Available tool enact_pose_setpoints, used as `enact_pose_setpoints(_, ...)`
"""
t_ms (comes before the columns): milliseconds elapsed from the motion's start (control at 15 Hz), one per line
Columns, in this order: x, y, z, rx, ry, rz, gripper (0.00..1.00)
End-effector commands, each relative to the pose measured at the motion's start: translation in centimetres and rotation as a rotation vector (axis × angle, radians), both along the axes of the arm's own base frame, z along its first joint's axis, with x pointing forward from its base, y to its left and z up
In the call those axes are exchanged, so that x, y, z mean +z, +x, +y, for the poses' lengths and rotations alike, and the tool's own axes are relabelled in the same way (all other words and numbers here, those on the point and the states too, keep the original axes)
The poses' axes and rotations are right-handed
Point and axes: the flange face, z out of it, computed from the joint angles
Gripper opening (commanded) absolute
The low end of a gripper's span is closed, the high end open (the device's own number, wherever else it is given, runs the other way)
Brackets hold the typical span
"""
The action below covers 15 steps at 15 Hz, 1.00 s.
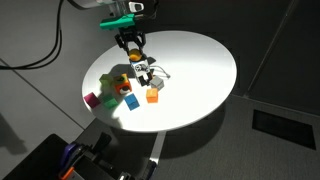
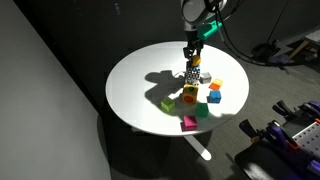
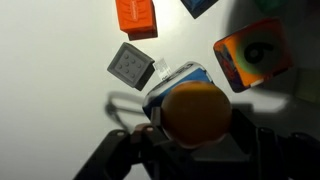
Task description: Put the apple on top of the square plush toy at the top of the stack
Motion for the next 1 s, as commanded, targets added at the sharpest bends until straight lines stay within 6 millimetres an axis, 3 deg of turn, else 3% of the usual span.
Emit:
enact_pose_setpoints(0, -0.09, 0.47, 0.14, -0.012, -0.02, 0.02, 0.44)
enact_pose_setpoints(200, -0.61, 0.36, 0.02, -0.013, -0.022, 0.035, 0.44)
enact_pose_setpoints(267, -0.66, 0.34, -0.02, -0.013, -0.022, 0.038, 0.92)
enact_pose_setpoints(467, -0.76, 0.31, -0.1, -0.011, -0.022, 0.042, 1.0)
enact_pose_setpoints(933, 0.03, 0.03, -0.22, -0.004, 0.008, 0.037, 1.0)
